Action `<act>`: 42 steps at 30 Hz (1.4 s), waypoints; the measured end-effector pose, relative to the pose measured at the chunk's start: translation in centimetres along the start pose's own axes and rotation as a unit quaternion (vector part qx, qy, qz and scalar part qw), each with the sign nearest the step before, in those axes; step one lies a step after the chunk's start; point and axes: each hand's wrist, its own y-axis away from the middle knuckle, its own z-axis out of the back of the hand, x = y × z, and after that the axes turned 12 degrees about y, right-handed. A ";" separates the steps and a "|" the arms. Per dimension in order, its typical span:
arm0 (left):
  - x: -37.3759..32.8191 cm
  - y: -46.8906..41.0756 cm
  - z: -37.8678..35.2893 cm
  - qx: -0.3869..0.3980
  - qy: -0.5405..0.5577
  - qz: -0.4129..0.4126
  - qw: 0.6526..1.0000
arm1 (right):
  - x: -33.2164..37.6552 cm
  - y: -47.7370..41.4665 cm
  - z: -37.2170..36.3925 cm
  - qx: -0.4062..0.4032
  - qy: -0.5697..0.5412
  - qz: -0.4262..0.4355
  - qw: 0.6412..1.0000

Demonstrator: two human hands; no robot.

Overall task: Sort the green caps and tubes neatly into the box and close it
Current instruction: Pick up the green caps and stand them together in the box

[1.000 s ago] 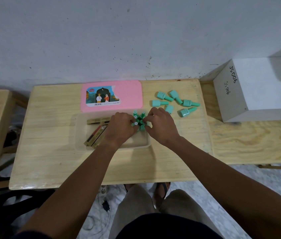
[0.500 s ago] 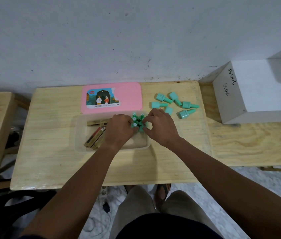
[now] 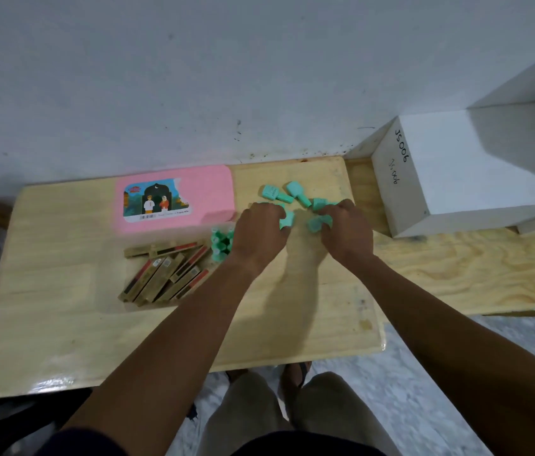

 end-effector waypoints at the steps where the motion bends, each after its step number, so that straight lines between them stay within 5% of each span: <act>1: -0.2 -0.6 -1.0 0.014 -0.005 0.018 1.000 | -0.6 -0.3 -0.1 0.002 0.003 0.005 1.000; 9: -0.6 -1.8 -4.7 0.040 -0.032 0.135 0.990 | -2.9 -1.8 -1.0 0.022 0.076 0.064 0.995; 22: -1.3 -0.5 -3.8 -0.011 0.001 0.152 0.988 | -3.6 0.3 -1.2 0.070 0.130 0.132 0.980; 31: -0.9 3.6 2.8 -0.073 0.096 0.054 0.991 | -2.7 2.2 1.9 0.048 -0.116 0.048 0.991; 42: 3.7 6.3 12.4 -0.090 0.118 -0.006 0.989 | 5.5 4.4 8.5 -0.020 -0.317 0.044 0.947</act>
